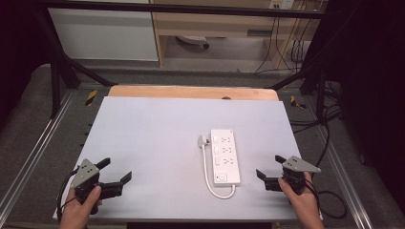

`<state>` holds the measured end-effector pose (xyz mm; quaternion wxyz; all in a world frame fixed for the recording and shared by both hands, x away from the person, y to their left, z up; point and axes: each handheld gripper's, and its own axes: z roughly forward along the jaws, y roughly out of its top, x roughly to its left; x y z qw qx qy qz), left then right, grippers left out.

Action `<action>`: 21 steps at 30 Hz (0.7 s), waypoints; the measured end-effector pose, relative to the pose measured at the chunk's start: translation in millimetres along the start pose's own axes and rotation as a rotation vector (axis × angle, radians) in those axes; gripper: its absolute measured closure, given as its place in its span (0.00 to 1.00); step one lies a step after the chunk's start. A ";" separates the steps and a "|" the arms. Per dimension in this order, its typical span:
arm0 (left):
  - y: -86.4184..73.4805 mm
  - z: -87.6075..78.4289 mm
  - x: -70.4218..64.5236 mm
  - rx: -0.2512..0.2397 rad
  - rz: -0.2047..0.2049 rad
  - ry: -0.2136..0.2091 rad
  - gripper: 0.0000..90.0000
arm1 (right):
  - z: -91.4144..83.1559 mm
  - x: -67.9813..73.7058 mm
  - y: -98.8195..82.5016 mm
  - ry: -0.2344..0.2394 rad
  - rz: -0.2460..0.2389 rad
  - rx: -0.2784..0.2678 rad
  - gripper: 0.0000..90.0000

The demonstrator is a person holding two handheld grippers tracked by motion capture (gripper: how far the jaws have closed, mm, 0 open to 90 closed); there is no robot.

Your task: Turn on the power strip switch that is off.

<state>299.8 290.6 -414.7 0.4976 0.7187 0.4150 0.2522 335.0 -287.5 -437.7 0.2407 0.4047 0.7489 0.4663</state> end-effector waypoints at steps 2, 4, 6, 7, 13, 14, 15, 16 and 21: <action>-0.1 0.0 0.0 0.000 0.000 0.000 0.06 | -0.5 -0.3 0.3 -0.002 -0.001 0.000 0.06; -0.1 -0.1 0.1 0.001 0.000 -0.002 0.06 | -2.1 -0.9 1.1 -0.006 0.015 0.009 0.06; -0.1 -0.1 0.2 0.002 0.002 -0.002 0.06 | -2.6 -1.1 1.8 -0.010 0.024 0.016 0.06; -0.2 0.1 0.1 0.003 0.002 -0.002 0.06 | -2.8 -1.1 2.1 -0.012 0.027 0.016 0.06; -0.7 1.0 -0.5 0.013 0.005 -0.007 0.06 | -6.5 -0.6 4.2 -0.016 0.059 0.023 0.04; -0.7 1.0 -0.5 0.013 0.005 -0.007 0.06 | -7.6 -0.6 4.6 -0.015 0.062 0.022 0.04; -1.0 1.1 -0.4 0.015 0.007 -0.009 0.06 | -8.9 -0.1 5.3 -0.013 0.065 0.018 0.03; -1.0 1.1 -0.4 0.015 0.007 -0.009 0.06 | -10.5 0.6 6.0 -0.014 0.067 0.012 0.03; -1.1 0.8 -0.1 0.014 0.005 -0.011 0.06 | -15.4 5.2 9.5 -0.012 0.050 -0.016 0.02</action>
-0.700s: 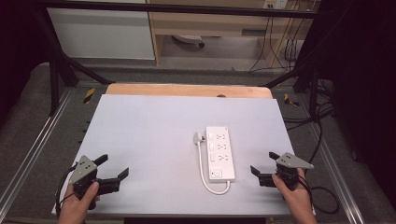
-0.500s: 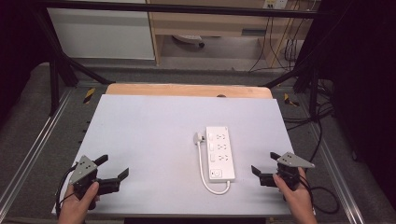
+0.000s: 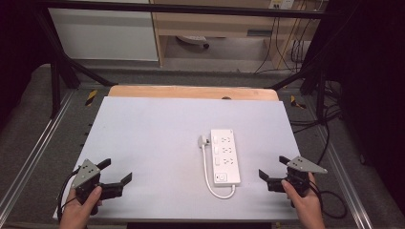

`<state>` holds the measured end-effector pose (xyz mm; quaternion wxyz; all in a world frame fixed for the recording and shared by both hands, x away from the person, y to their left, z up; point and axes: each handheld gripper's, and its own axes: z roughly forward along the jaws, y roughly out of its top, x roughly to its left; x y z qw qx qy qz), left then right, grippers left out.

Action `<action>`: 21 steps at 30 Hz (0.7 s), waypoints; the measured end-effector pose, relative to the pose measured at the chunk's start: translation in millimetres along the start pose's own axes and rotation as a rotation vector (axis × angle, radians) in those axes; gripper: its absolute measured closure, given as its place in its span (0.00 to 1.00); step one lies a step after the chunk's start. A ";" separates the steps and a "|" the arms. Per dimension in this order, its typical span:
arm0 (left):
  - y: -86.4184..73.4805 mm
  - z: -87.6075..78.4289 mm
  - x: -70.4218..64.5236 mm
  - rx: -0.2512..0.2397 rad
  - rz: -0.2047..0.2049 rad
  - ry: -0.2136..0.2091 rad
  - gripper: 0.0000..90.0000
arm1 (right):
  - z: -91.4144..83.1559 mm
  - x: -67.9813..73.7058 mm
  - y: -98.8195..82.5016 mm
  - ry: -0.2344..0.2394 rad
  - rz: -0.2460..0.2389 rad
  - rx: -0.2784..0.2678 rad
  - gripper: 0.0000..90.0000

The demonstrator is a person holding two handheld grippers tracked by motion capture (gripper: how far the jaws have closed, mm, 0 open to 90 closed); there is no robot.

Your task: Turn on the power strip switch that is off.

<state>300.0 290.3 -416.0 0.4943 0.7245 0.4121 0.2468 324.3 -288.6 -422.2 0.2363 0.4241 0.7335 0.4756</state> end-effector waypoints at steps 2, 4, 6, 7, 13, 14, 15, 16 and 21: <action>-0.1 0.3 0.0 0.001 0.001 -0.001 0.06 | -0.6 1.1 0.5 0.004 -0.001 -0.001 0.02; -0.1 0.2 -0.4 0.000 -0.001 -0.002 0.06 | -1.2 3.3 1.7 0.010 -0.005 -0.010 0.02; 0.0 0.1 -0.6 0.000 -0.001 -0.003 0.06 | -1.5 4.3 2.1 0.010 -0.005 -0.010 0.02; -0.1 0.1 -0.6 0.000 -0.001 -0.004 0.06 | -1.9 6.2 2.9 0.023 -0.007 -0.013 0.02; -0.3 0.6 -0.6 0.001 -0.002 -0.007 0.06 | -4.0 11.4 7.0 0.077 0.017 -0.046 0.02; -0.4 0.6 -0.5 0.003 0.000 -0.007 0.06 | -4.6 12.3 7.9 0.084 0.024 -0.050 0.02; -0.4 0.6 -0.5 0.003 0.000 -0.007 0.06 | -5.0 12.8 8.7 0.088 0.023 -0.055 0.02; -0.6 0.8 -0.3 0.003 -0.001 -0.005 0.06 | -5.6 13.7 9.6 0.090 0.023 -0.057 0.02; -0.9 1.2 -0.4 0.008 -0.001 -0.006 0.06 | -8.1 18.9 16.1 0.085 0.021 -0.073 0.02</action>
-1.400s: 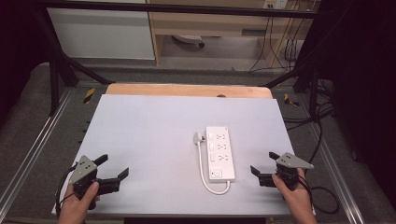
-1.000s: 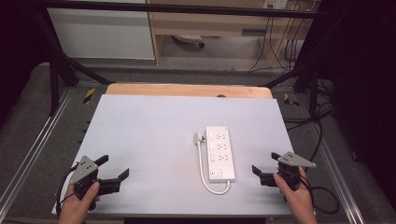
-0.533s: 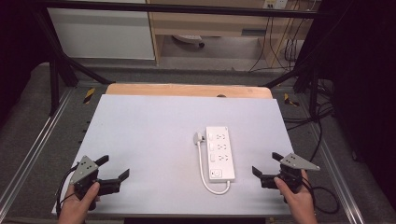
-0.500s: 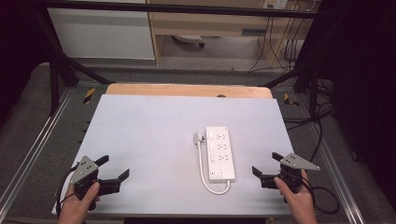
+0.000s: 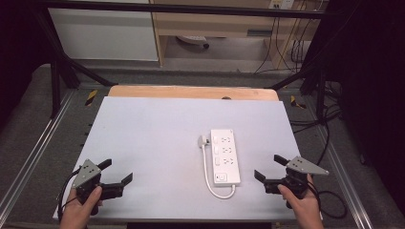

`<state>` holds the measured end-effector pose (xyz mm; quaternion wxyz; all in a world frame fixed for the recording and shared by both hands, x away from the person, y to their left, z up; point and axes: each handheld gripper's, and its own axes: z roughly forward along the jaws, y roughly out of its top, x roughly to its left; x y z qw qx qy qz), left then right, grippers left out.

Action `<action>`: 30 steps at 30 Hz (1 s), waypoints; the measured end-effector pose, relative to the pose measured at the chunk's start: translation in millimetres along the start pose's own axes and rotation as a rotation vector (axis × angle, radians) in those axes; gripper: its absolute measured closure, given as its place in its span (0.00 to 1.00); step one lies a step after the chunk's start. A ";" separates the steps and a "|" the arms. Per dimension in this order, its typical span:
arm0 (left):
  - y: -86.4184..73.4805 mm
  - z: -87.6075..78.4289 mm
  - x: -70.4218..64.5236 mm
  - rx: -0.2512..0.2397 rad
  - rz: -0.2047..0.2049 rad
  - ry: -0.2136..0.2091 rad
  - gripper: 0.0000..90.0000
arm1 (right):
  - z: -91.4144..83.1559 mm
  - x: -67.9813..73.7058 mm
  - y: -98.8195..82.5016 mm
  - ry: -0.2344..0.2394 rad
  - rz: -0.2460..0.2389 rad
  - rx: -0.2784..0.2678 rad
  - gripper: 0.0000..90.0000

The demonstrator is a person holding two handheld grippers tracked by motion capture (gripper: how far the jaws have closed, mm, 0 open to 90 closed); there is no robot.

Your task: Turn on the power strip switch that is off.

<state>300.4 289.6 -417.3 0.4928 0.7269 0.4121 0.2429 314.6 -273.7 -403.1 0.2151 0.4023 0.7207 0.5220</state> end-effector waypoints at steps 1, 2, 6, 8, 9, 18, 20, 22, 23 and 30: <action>-0.1 0.1 0.0 0.002 0.001 0.001 0.06 | -0.8 1.2 2.1 -0.001 0.000 -0.004 0.02; -0.2 0.2 0.0 0.001 -0.001 0.002 0.06 | -1.5 2.3 4.3 -0.004 -0.002 -0.010 0.02; -1.1 0.9 0.9 0.006 -0.009 0.001 0.06 | -2.4 7.8 14.6 -0.008 -0.007 -0.016 0.02; -1.2 0.9 1.1 0.007 -0.006 0.003 0.06 | -1.3 11.5 19.6 0.006 -0.022 -0.016 0.02; -1.3 0.7 1.0 0.009 -0.005 0.004 0.06 | -0.6 13.5 22.3 0.012 -0.032 -0.014 0.02; -1.7 0.3 1.9 0.009 -0.009 0.008 0.06 | 13.9 24.2 45.8 0.060 -0.061 -0.014 0.02; -1.6 0.1 1.3 0.009 -0.008 0.008 0.06 | 17.9 25.7 49.0 0.062 -0.063 -0.009 0.02; -1.6 0.1 1.2 0.008 -0.008 0.008 0.06 | 19.6 26.4 50.4 0.063 -0.067 -0.010 0.02; -1.6 0.1 1.2 0.008 -0.008 0.008 0.06 | 21.8 27.8 53.1 0.072 -0.064 -0.011 0.02; -1.8 0.7 1.1 0.014 -0.004 0.007 0.06 | 26.5 27.6 60.4 0.071 -0.050 -0.021 0.05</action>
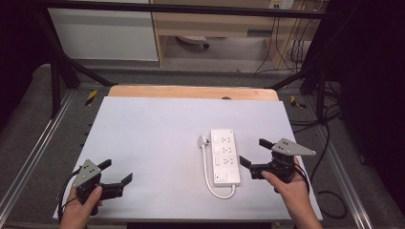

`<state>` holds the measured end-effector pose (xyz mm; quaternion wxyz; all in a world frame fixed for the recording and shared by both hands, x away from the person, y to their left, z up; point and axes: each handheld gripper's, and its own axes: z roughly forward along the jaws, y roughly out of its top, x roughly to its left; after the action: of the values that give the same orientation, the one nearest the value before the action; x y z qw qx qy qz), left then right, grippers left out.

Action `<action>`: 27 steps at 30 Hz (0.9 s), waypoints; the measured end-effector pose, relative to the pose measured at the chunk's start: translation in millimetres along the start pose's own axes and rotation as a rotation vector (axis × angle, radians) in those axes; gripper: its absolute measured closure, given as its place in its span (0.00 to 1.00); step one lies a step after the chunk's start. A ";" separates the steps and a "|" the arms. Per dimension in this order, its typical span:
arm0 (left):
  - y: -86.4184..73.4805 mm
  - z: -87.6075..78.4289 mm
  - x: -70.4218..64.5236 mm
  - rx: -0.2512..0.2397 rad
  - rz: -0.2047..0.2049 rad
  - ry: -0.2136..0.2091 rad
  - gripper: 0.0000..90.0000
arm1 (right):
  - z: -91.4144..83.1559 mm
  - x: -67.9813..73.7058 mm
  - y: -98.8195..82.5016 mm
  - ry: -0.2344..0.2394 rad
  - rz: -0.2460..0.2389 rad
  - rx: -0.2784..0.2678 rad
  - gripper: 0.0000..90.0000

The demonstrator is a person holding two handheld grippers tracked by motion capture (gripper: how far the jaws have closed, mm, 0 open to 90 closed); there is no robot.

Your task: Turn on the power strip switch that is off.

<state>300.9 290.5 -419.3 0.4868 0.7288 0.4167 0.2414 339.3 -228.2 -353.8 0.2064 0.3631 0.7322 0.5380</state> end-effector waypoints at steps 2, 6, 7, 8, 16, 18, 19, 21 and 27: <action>-0.3 0.7 -0.3 0.001 -0.004 -0.001 0.06 | 3.1 -0.9 3.1 0.010 0.023 -0.009 0.07; -0.4 0.7 0.1 0.005 0.000 -0.004 0.06 | 9.3 -0.5 6.9 0.009 0.012 -0.004 0.08; -0.5 0.8 0.2 0.006 -0.002 -0.002 0.06 | 10.9 -0.3 7.9 0.009 0.009 -0.003 0.09; -0.5 0.8 0.2 0.006 -0.002 -0.002 0.06 | 12.1 0.0 8.8 0.010 0.010 -0.003 0.10; -0.6 0.9 -0.4 0.008 0.002 -0.006 0.06 | 19.5 3.5 16.6 0.014 -0.014 -0.002 0.25; -0.7 1.1 -0.3 0.009 0.002 -0.006 0.06 | 21.3 4.3 17.7 0.013 -0.023 -0.004 0.29; -0.7 1.1 -0.3 0.009 0.002 -0.006 0.06 | 22.4 4.7 18.2 0.011 -0.024 0.001 0.31; -0.7 1.1 -0.2 0.009 0.002 -0.006 0.06 | 24.5 5.3 18.7 0.005 -0.031 -0.004 0.38; -0.7 1.1 -0.1 0.010 0.004 -0.006 0.06 | 29.9 6.8 20.6 -0.005 -0.042 -0.019 0.57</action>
<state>301.4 289.9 -420.4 0.4837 0.7328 0.4150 0.2382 362.0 -200.7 -343.9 0.2230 0.3471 0.7340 0.5395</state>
